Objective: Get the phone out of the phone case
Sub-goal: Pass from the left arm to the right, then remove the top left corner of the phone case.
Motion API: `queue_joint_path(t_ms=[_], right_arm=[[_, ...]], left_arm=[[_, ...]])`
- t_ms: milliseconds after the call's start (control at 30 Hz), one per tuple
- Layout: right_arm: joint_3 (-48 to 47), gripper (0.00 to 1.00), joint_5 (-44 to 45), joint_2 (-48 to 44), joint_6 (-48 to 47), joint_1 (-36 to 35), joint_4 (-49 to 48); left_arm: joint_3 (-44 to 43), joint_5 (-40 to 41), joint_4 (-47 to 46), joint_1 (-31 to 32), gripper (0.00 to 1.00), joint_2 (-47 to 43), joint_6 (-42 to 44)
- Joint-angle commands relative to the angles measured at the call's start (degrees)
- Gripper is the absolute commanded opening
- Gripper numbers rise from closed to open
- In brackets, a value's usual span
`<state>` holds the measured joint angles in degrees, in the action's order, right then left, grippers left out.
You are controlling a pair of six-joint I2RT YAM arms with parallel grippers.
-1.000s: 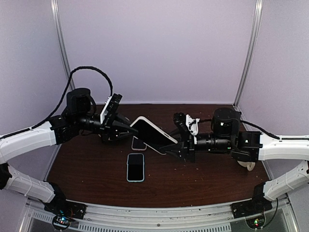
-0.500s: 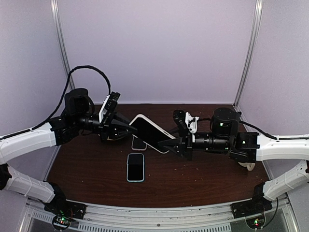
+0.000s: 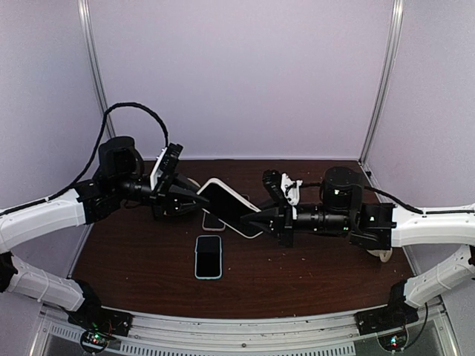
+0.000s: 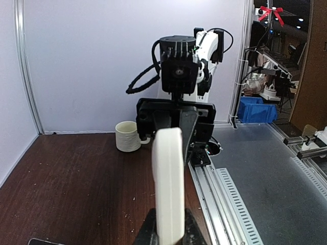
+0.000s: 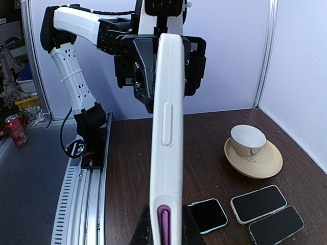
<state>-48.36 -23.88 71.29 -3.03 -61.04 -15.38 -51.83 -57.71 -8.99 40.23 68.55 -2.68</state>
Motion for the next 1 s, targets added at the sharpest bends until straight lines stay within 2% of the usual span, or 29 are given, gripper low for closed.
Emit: queue_joint_path(t_ms=[0, 67, 133, 200, 267, 333, 567, 767, 967], right_arm=[[-2.0, 0.00, 1.7, 0.5, -0.6, -0.4, 2.8], [-2.5, 0.00, 2.1, 0.2, -1.8, -0.5, 4.5], [-3.1, 0.00, 2.4, 0.0, -3.3, -0.5, 6.7], [-3.7, 0.00, 3.3, -0.3, -4.7, -0.4, 8.9], [-5.1, 0.00, 4.5, -0.3, -5.8, -0.4, 12.1], [-7.6, 0.01, 4.4, 0.1, -7.2, -0.2, 17.0], [-11.6, 0.00, 2.3, 0.5, -12.8, 0.4, 27.0], [-10.3, 0.00, 2.6, -2.0, -23.2, 0.4, 31.3], [-8.4, 0.00, 2.2, -3.8, -34.1, 0.3, 31.8]], left_arm=[[-1.0, -1.2, -3.0, -0.3, 0.00, -2.3, 1.9], [-1.7, -1.6, 0.5, -0.3, 0.05, -2.6, 5.5], [-2.3, -2.0, 4.1, -0.3, 0.20, -2.9, 8.5], [-2.6, -2.0, 6.9, -0.3, 0.40, -3.7, 11.1], [-2.7, -1.8, 9.4, -0.3, 0.52, -4.8, 13.7], [-2.7, -1.5, 12.6, -0.3, 0.60, -5.9, 15.9], [-3.8, -0.3, 20.1, -0.4, 0.62, -8.6, 21.7], [-6.4, -0.2, 30.0, -0.5, 0.65, -8.5, 27.8], [-6.0, -3.2, 32.5, -0.5, 0.66, -7.6, 30.4]])
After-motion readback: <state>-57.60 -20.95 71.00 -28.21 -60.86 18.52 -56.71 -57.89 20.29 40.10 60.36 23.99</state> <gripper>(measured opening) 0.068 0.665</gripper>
